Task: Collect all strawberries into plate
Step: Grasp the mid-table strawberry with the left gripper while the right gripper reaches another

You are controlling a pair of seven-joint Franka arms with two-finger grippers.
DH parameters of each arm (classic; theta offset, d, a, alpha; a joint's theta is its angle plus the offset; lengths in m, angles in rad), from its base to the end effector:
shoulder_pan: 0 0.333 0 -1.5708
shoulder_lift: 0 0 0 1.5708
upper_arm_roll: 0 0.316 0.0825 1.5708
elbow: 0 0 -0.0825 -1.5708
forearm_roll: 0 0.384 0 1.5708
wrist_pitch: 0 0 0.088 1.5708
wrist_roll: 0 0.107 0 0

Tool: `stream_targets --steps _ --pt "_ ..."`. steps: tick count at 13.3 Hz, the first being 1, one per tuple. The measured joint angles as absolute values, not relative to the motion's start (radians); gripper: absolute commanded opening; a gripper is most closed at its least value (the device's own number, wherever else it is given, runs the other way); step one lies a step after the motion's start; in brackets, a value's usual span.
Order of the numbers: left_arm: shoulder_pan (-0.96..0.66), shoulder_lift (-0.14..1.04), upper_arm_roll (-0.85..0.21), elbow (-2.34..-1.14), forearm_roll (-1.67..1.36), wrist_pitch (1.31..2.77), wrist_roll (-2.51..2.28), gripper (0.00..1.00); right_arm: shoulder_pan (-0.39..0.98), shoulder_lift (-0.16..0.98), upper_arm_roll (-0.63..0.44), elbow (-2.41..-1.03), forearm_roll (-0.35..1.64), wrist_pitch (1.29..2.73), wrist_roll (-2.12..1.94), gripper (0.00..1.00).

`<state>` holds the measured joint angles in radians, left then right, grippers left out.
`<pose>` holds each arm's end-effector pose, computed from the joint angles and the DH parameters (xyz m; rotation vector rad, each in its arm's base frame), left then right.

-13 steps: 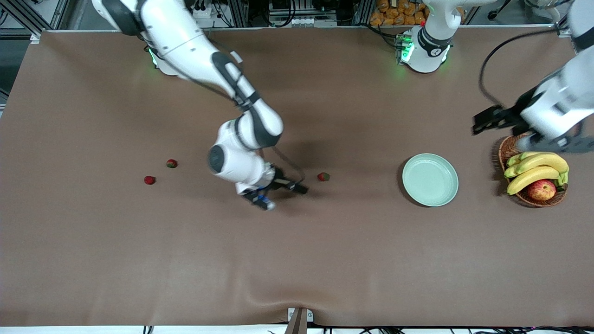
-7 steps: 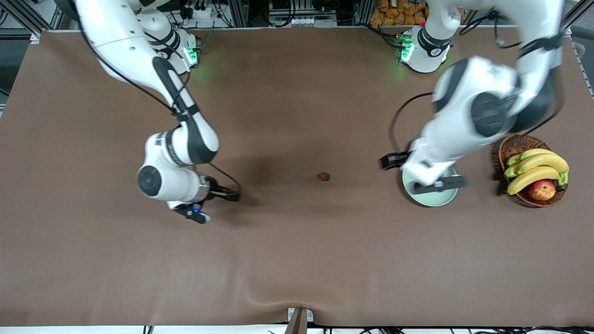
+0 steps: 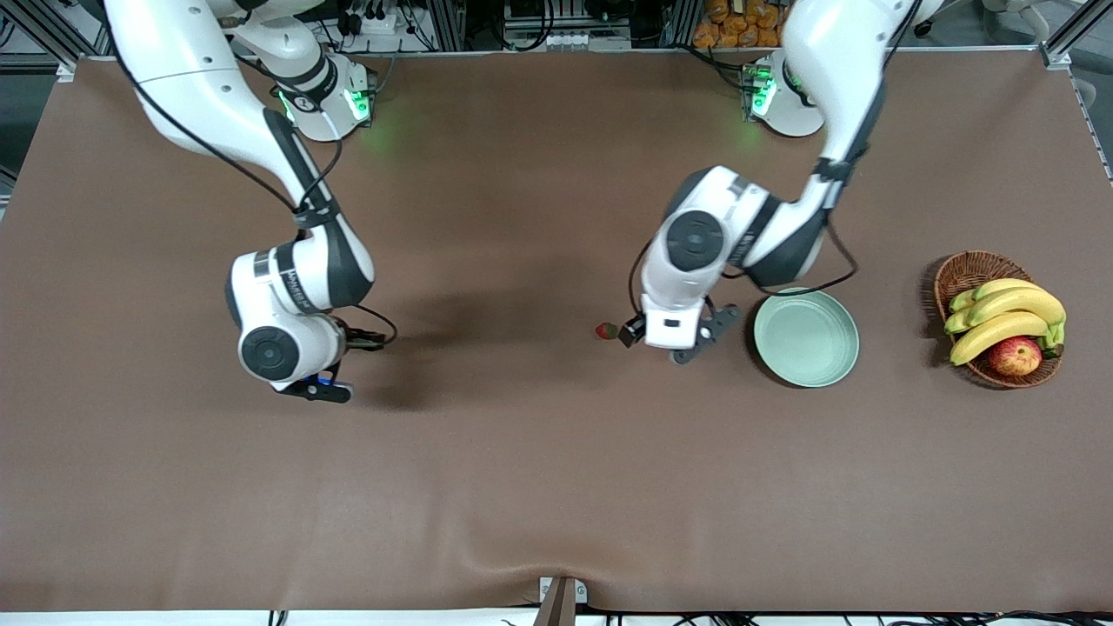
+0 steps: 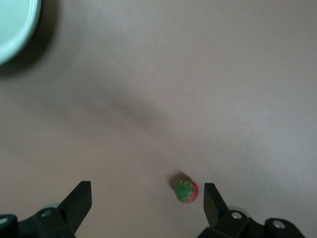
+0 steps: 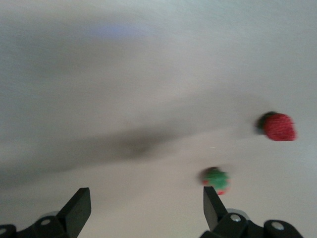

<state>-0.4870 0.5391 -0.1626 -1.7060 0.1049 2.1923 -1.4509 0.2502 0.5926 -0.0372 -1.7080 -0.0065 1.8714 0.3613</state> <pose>0.5399 -0.3920 0.2789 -2.8821 -1.1496 0.0339 0.6074 0.1325 0.2208 2.9263 -0.2099 -0.6011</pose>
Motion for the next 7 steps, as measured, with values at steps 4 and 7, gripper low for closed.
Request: stream_targets --steps 4,7 --pt "-0.537 0.631 -0.162 -1.710 0.179 2.338 -1.763 1.00 0.172 0.592 -0.037 -1.757 -0.009 1.863 0.249 1.00" --pt "-0.555 0.672 -0.159 -1.709 0.181 2.390 -1.861 1.00 0.143 0.592 -0.037 -1.793 -0.010 1.864 0.202 1.00"
